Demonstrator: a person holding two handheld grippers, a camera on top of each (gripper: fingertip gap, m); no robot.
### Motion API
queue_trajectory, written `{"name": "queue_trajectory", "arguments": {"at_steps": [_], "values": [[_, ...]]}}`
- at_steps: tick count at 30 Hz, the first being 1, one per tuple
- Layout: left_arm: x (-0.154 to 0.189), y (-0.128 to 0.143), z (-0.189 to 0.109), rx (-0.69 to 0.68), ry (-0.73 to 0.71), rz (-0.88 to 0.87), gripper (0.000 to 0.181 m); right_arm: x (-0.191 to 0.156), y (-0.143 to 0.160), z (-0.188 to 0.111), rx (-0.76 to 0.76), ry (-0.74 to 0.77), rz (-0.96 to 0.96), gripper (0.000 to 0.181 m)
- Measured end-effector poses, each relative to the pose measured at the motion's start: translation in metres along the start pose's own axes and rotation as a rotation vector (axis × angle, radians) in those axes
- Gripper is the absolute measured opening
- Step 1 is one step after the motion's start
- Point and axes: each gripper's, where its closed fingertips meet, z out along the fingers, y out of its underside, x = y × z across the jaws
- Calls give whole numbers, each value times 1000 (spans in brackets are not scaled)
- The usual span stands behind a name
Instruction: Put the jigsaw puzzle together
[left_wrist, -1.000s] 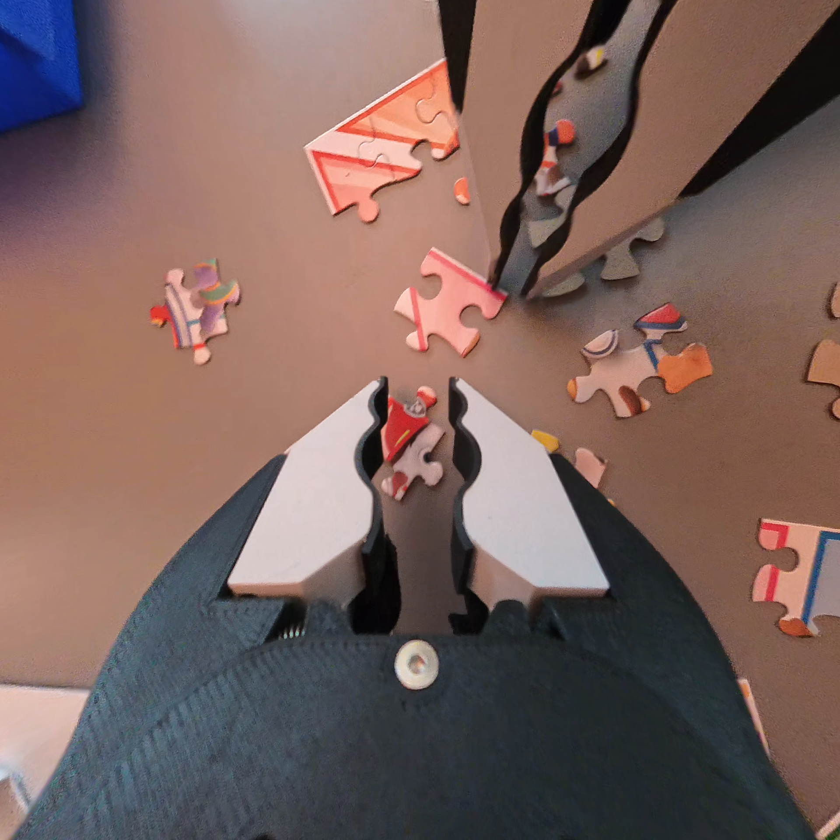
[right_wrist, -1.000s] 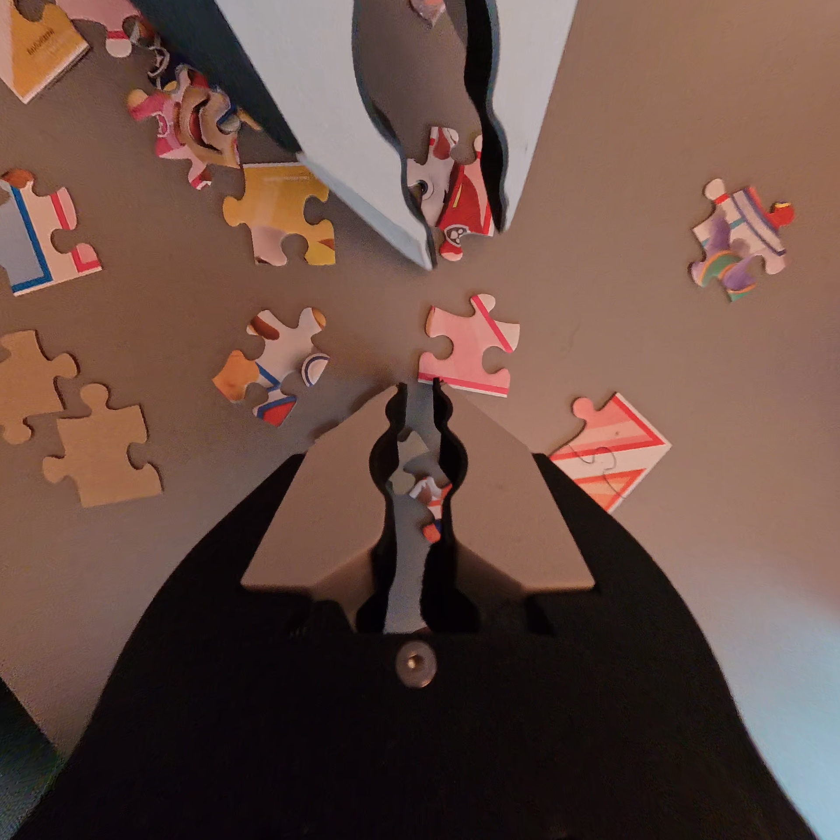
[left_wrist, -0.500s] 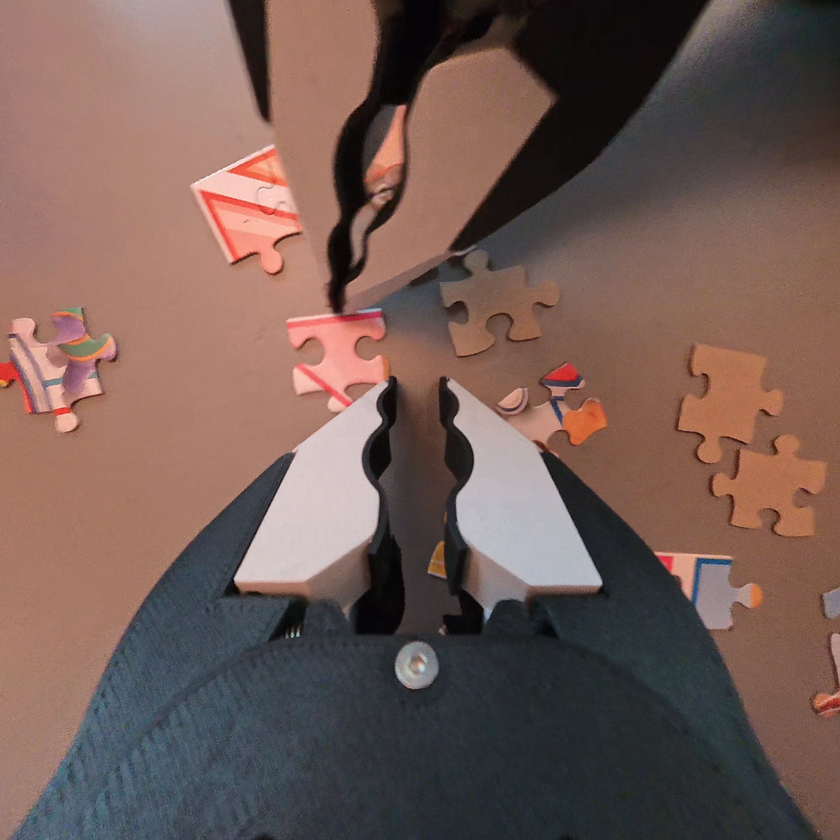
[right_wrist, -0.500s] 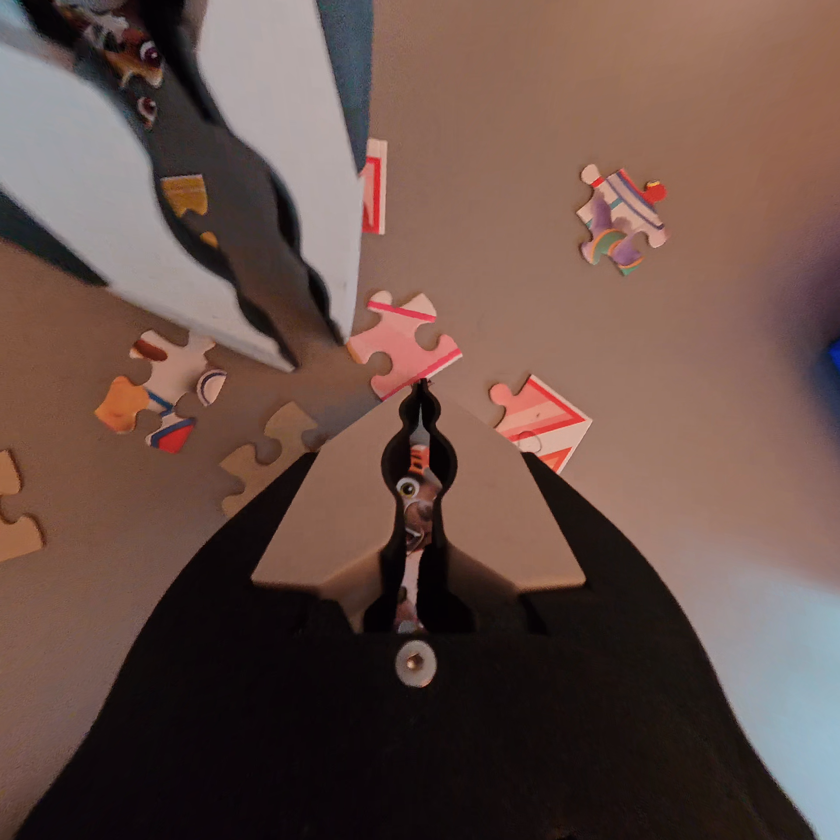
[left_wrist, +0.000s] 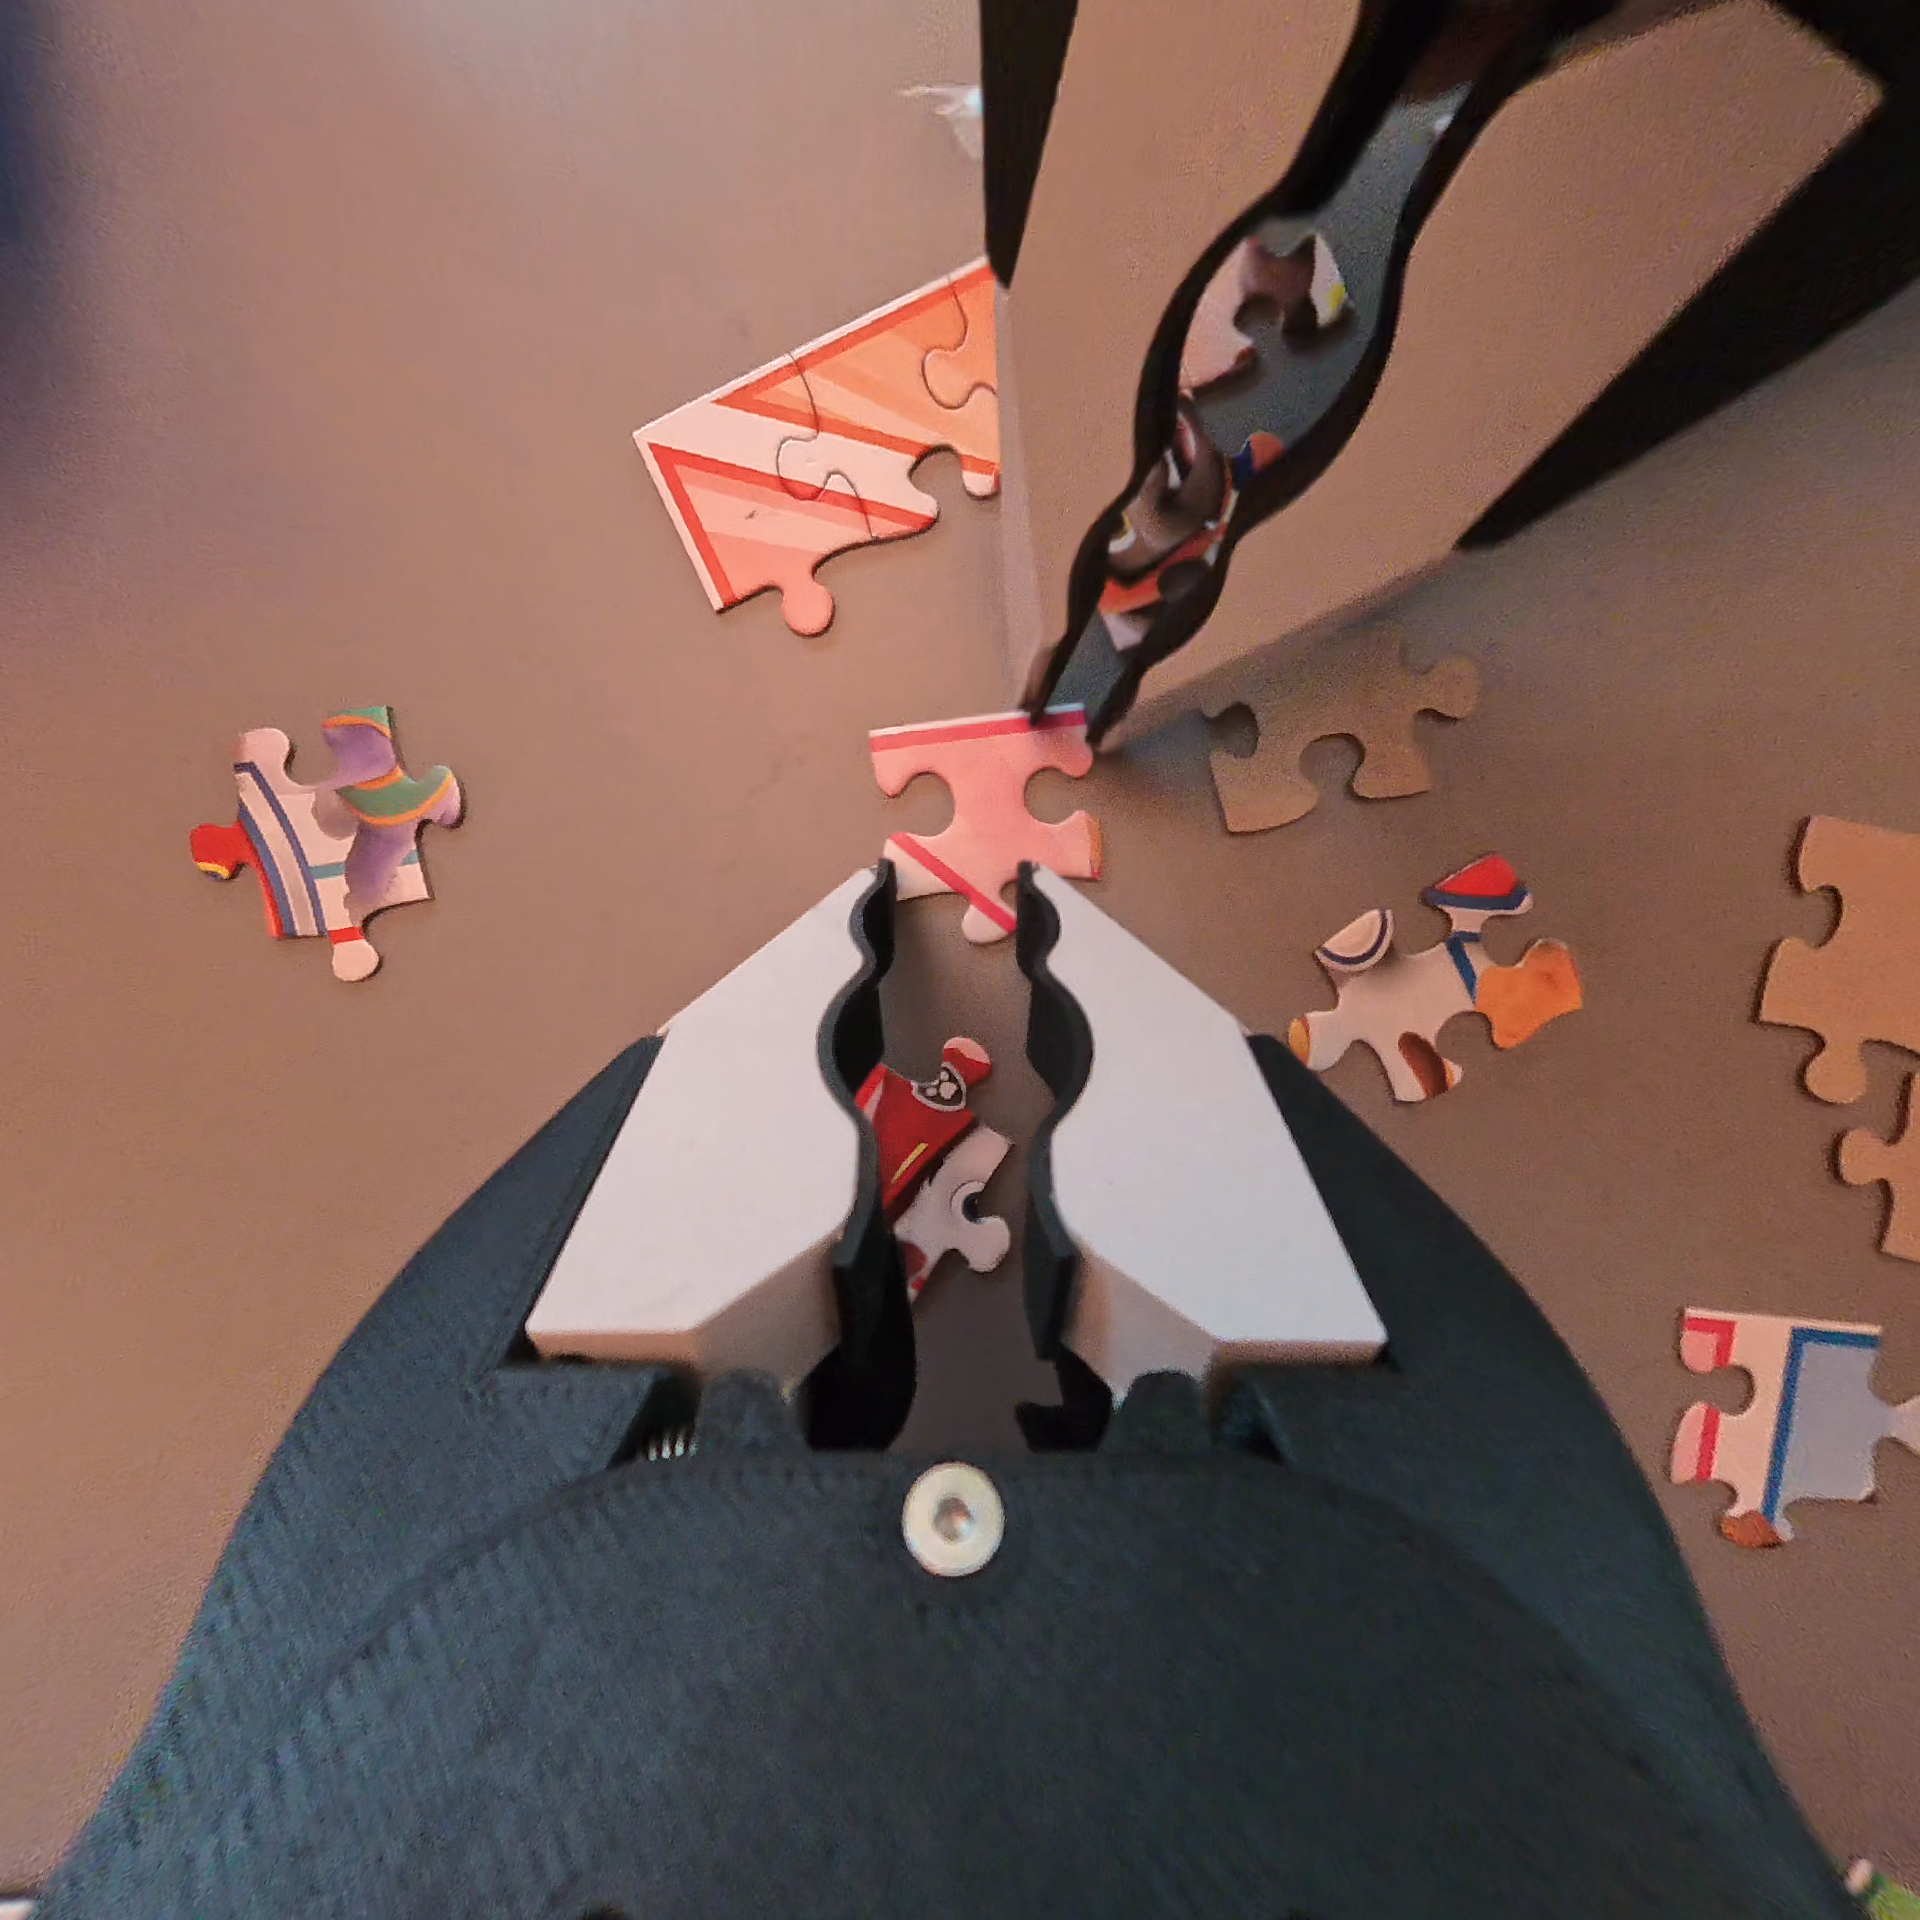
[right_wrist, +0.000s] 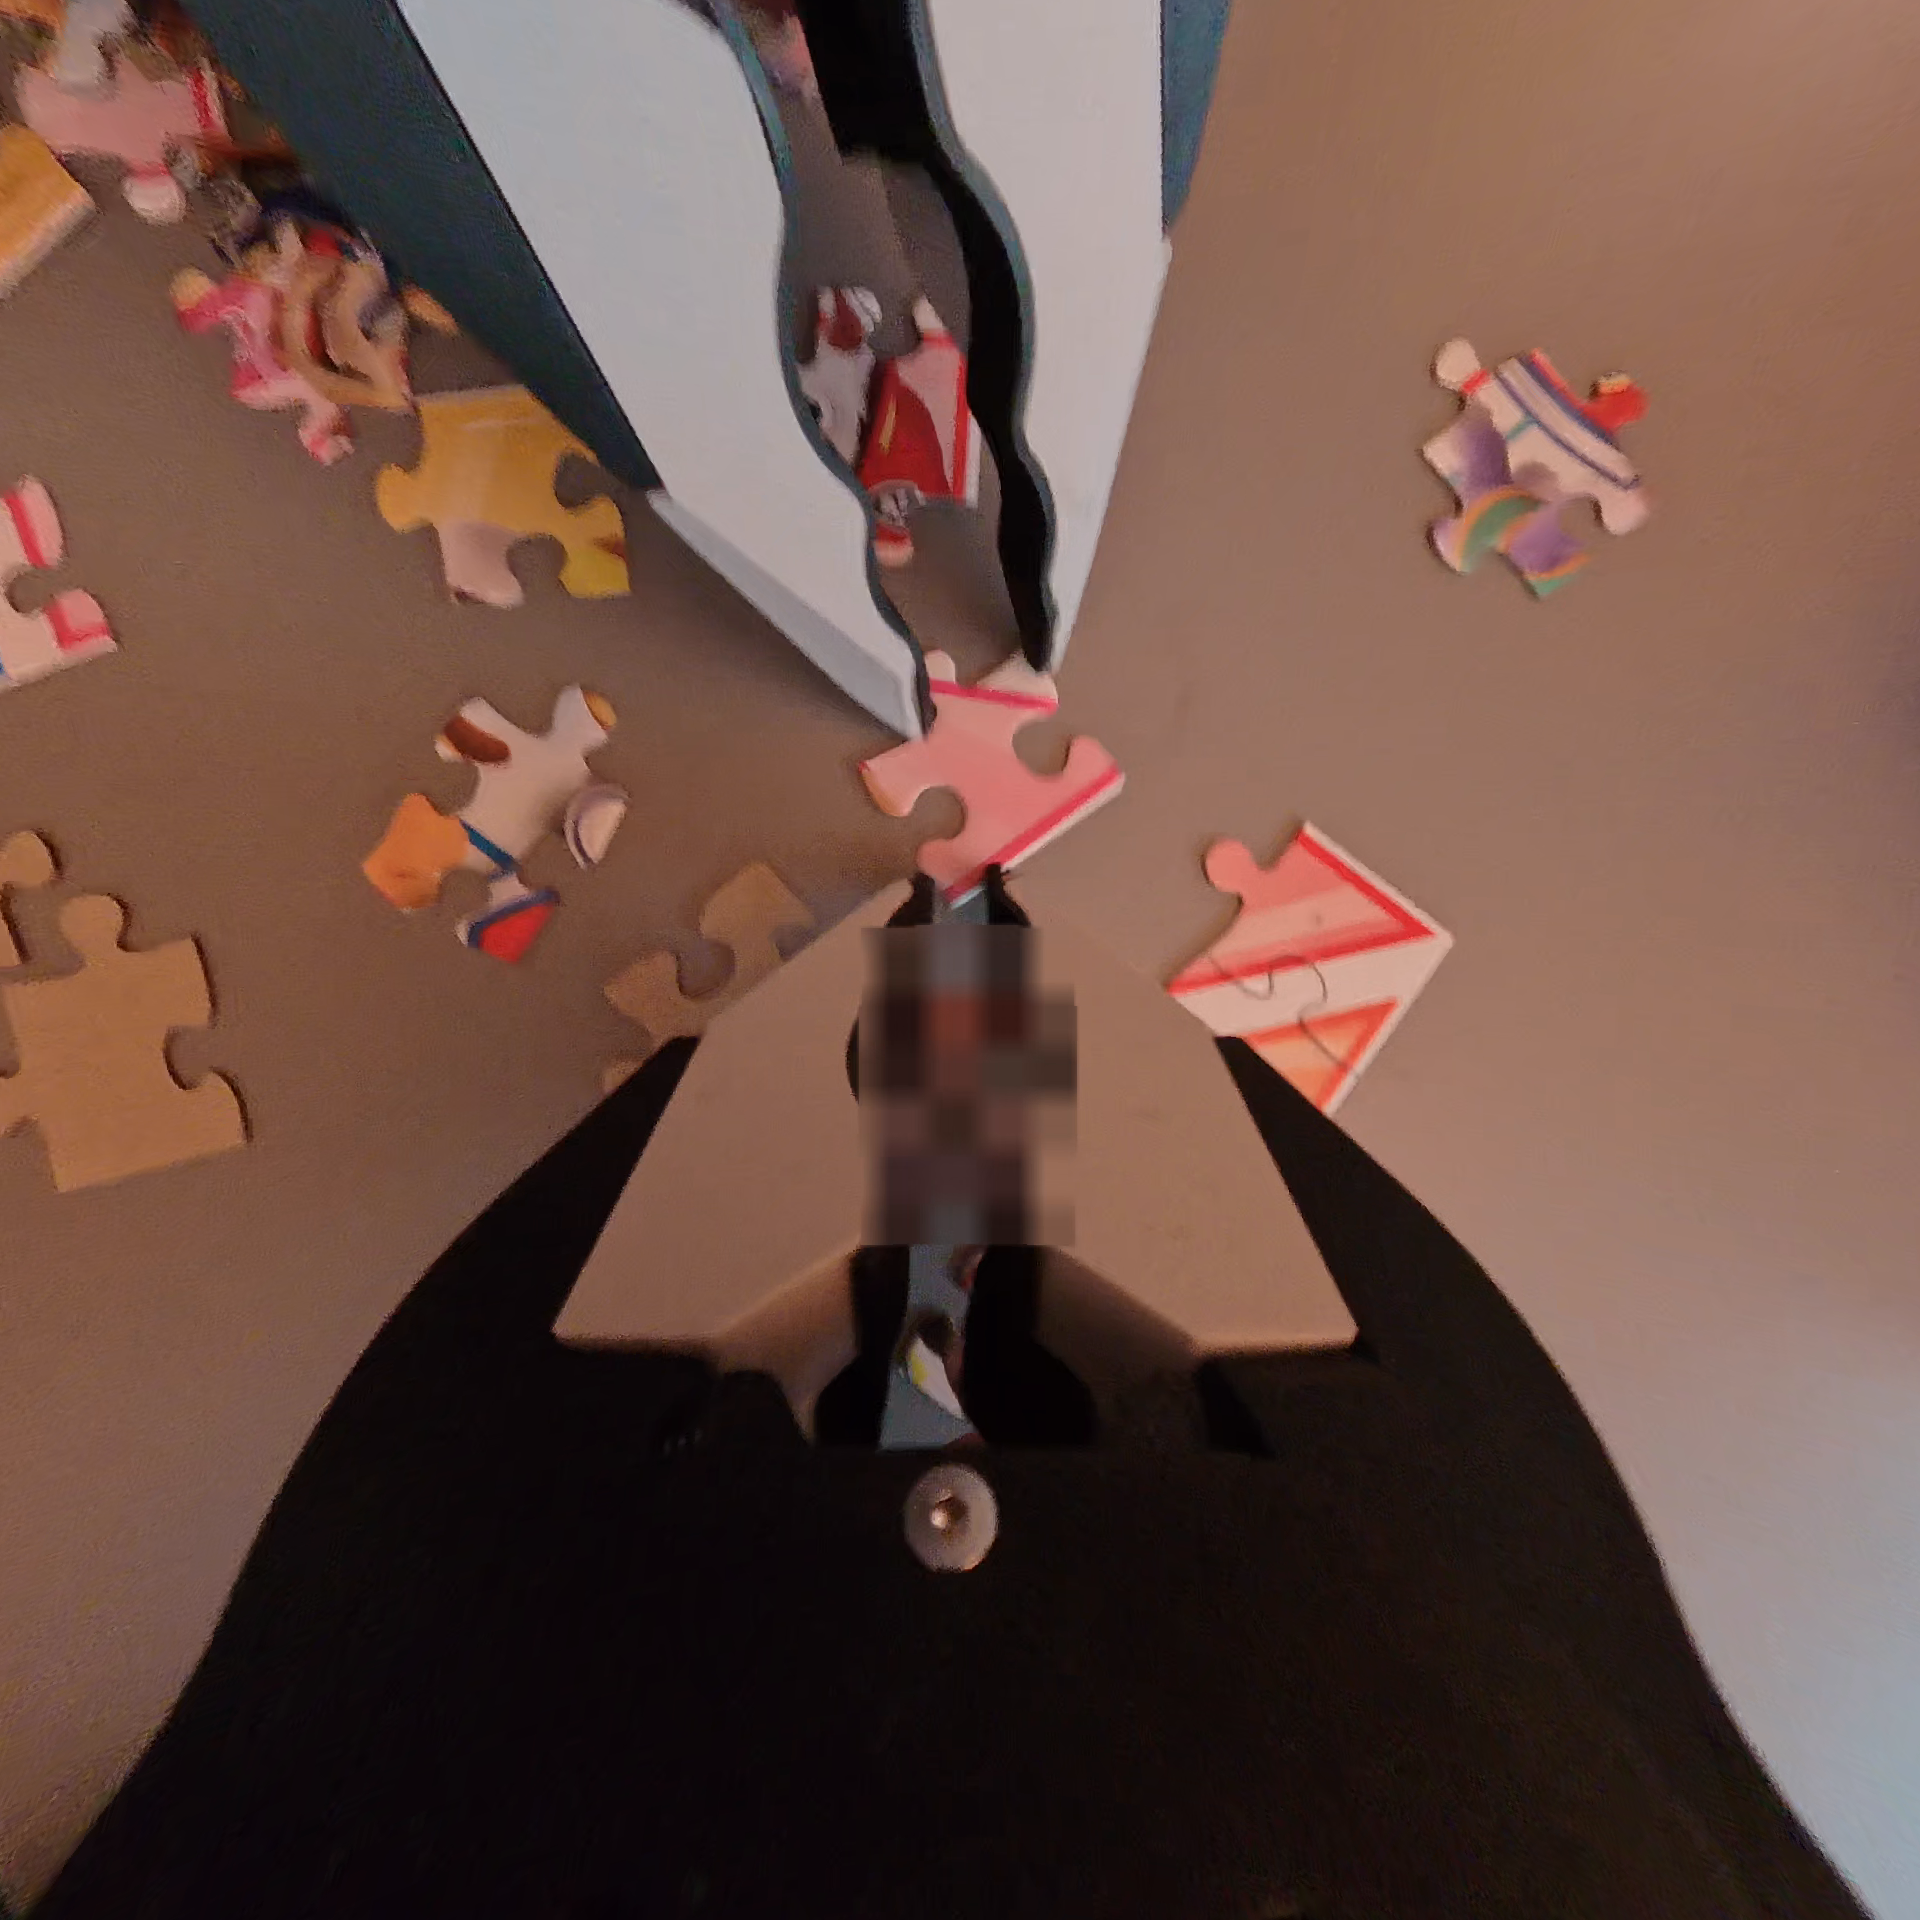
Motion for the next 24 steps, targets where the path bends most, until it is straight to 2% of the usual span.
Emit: {"name": "queue_trajectory", "arguments": {"at_steps": [4,7,9,13,15,16,19,21,24], "values": [[0,2,-2,-1,-30,-91,23,14,0,0,2,55,40,6],[10,2,-2,-9,-23,-83,19,29,3,0,-12,130,33,0],[12,4,-3,-29,-38,-42,17,29,2,1,-10,126,25,0],[5,-6,-4,4,-51,-11,38,31,1,0,15,121,33,1],[0,-4,1,-42,-70,42,51,33,1,1,30,129,20,1],[1,-10,3,-32,-46,60,51,32,0,1,36,127,14,1],[4,-14,9,-45,51,47,46,32,-1,2,51,117,20,1],[-1,-15,9,-57,46,60,36,33,-1,2,62,108,29,1],[-1,-15,10,-53,40,56,31,37,-1,-2,92,102,47,0]]}}
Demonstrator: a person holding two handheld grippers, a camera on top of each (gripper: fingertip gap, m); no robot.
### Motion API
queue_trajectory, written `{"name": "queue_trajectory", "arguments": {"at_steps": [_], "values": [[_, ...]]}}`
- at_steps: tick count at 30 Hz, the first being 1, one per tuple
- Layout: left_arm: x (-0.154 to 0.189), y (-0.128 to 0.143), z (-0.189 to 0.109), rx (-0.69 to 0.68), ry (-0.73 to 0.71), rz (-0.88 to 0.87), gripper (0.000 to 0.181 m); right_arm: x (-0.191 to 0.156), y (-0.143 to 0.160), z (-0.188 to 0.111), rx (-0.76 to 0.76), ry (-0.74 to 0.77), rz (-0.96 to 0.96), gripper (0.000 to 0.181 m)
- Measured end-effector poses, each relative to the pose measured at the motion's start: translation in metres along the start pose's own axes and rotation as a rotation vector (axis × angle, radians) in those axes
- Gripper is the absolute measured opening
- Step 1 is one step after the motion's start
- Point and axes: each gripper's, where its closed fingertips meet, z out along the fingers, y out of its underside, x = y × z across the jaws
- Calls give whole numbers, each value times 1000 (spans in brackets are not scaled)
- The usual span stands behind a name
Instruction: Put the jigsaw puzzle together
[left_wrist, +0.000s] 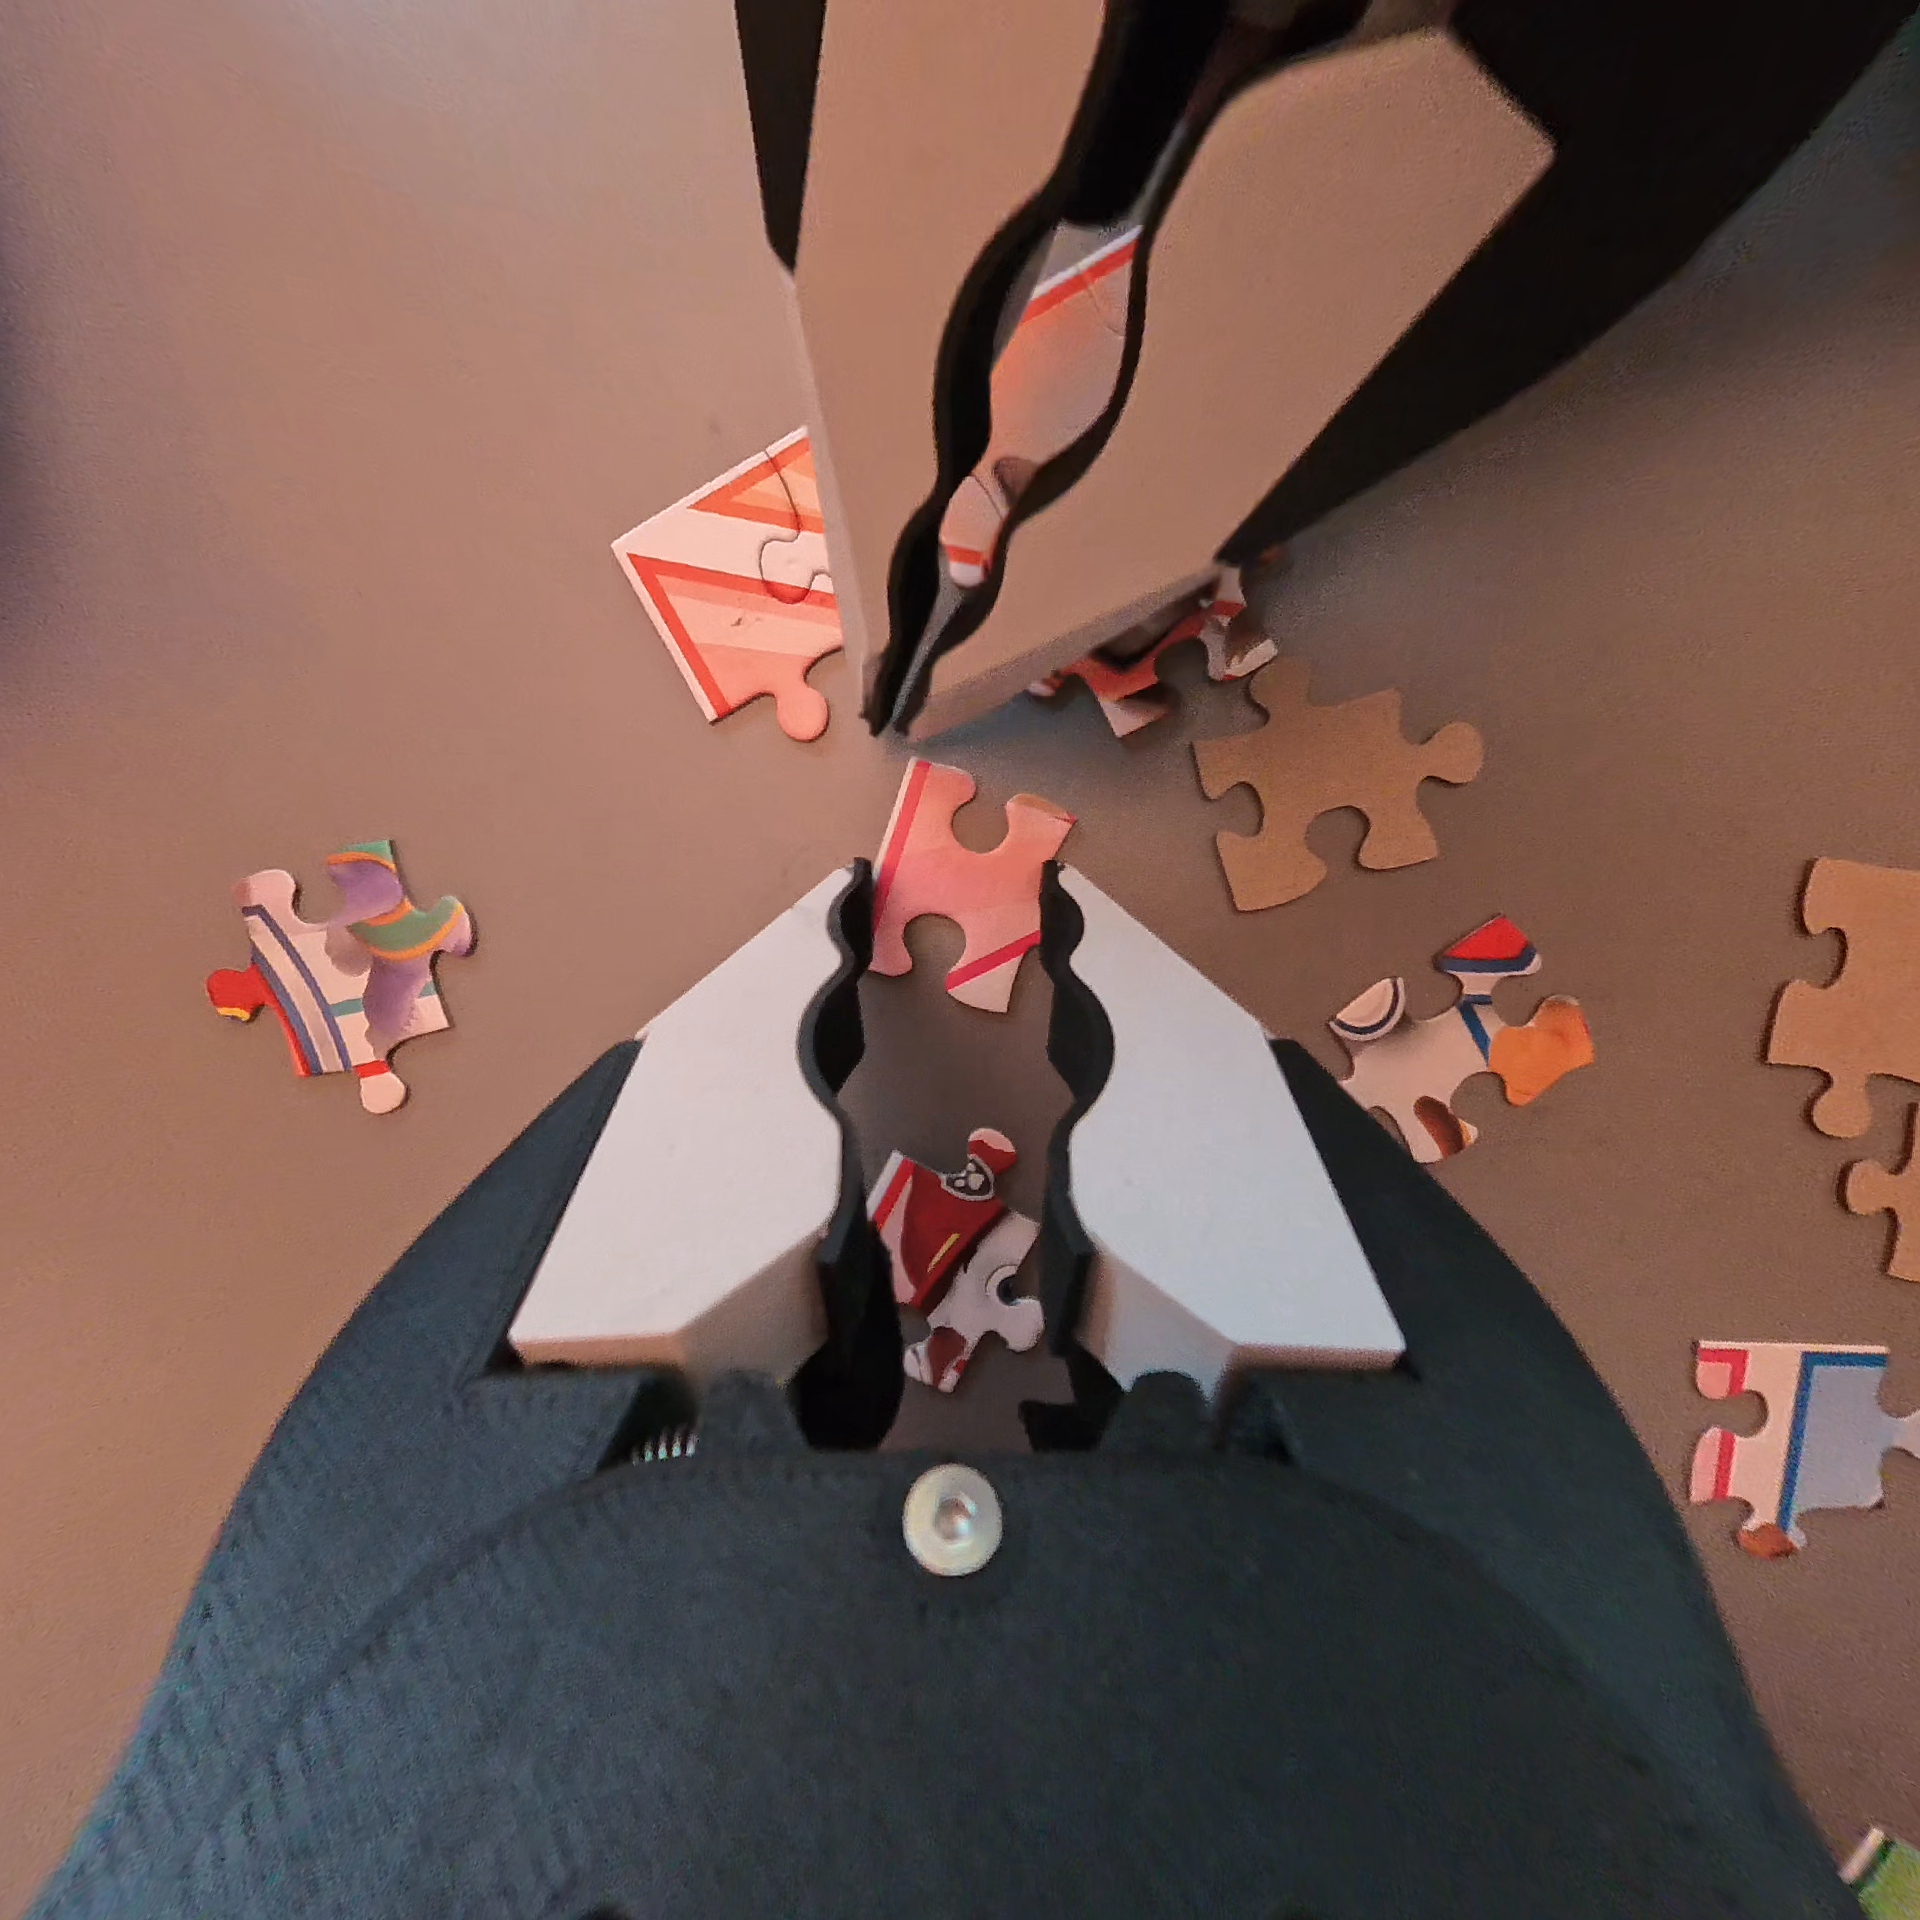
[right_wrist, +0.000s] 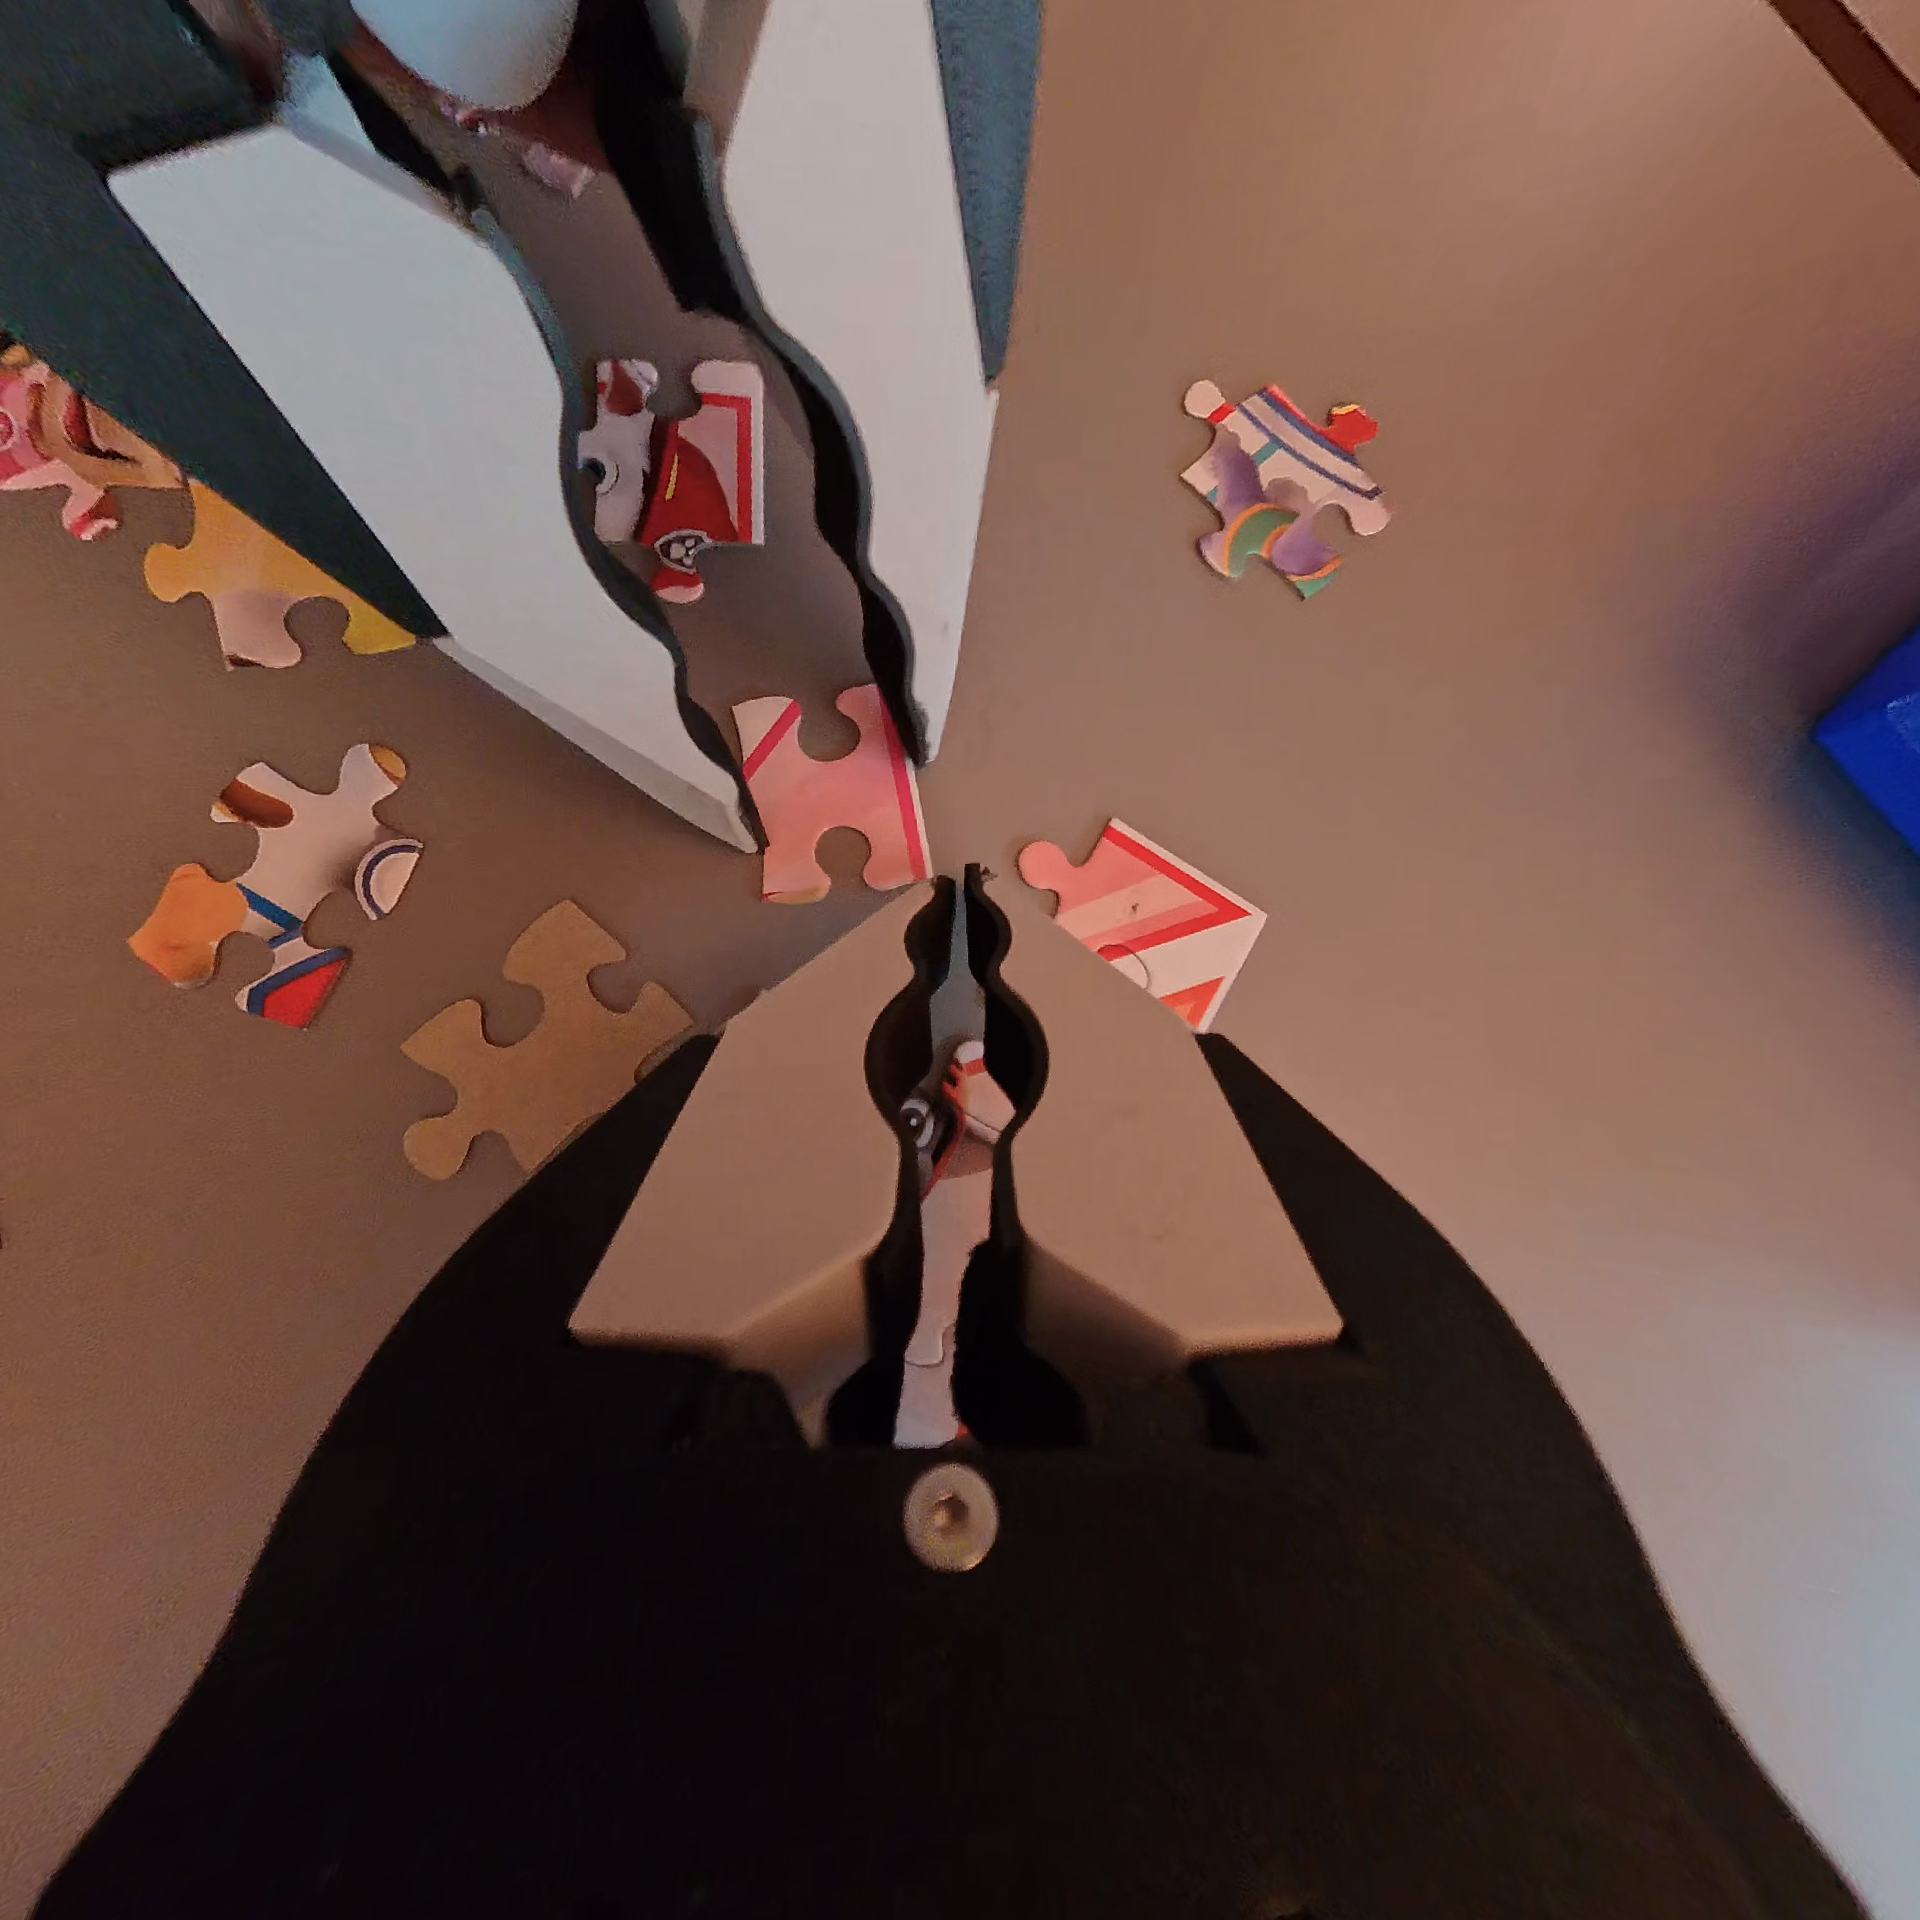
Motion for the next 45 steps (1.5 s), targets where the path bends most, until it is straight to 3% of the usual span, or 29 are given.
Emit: {"name": "queue_trajectory", "arguments": {"at_steps": [5,11,27,39,45], "values": [[-1,-1,0,32,-38,-31,30,22,-3,-16,69,48,63,1],[-13,-11,-2,89,-98,-103,30,43,15,-21,54,102,149,1],[-31,-15,8,108,-235,-393,30,31,13,-4,2,77,217,0],[-27,-16,9,83,-350,-538,30,30,13,-5,6,77,224,0],[-27,-16,9,93,-375,-566,30,41,28,-15,-2,92,304,0]]}}
